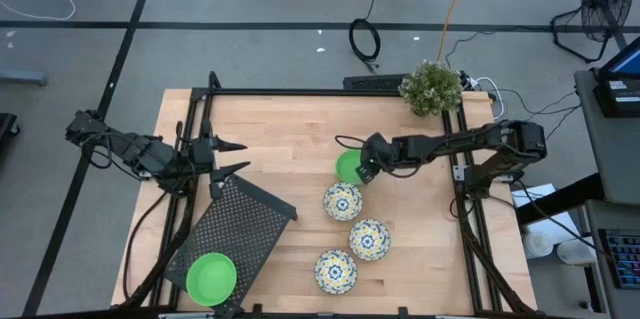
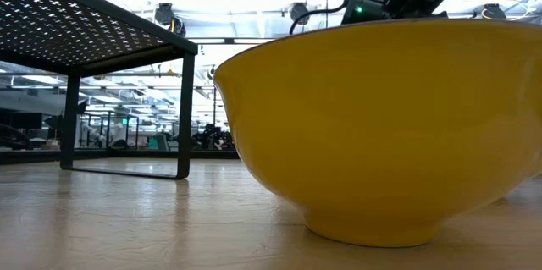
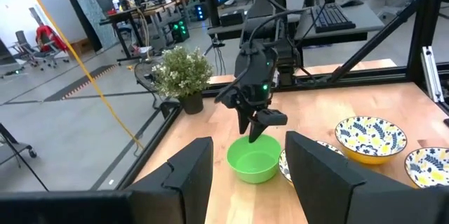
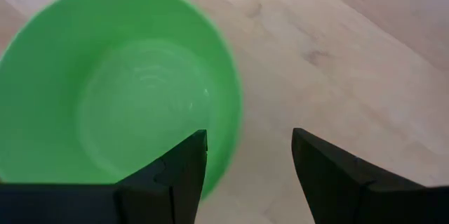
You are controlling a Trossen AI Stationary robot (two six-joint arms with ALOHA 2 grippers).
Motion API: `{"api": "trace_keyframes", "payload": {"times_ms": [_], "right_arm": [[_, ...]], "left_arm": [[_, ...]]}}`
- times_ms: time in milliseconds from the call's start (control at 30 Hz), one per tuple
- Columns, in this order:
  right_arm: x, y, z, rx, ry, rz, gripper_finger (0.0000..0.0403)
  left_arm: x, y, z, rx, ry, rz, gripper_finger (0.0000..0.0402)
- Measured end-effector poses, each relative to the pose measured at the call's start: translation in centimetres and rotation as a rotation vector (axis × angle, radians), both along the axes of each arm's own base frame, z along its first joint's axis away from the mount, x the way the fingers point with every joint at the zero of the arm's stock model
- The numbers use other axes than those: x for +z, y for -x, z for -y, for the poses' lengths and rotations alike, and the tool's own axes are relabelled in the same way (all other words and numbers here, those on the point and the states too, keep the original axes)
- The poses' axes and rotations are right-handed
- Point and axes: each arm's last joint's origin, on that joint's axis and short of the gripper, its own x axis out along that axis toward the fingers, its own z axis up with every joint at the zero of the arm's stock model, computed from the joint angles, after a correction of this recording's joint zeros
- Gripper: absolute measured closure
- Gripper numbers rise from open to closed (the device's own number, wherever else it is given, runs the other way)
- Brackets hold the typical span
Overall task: Pick & Place Mini bowls
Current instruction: Stack the green bowl on the green bowls on the shelf
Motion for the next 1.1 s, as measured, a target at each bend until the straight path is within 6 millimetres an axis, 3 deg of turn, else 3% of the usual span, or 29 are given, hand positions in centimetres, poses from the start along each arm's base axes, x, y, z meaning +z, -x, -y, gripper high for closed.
{"api": "trace_keyframes", "payload": {"times_ms": [433,1100], "right_arm": [[-0.5,1.5,0.5,-0.028,-0.026,-0.146,0.0207],[-0.4,1.4,0.2,0.027,-0.11,-0.125,0.0207]], "left_arm": [[0.0,0.0,0.0,0.004,0.028,0.007,0.022],[0.0,0.0,0.0,0.008,0.054,0.008,0.022]]}}
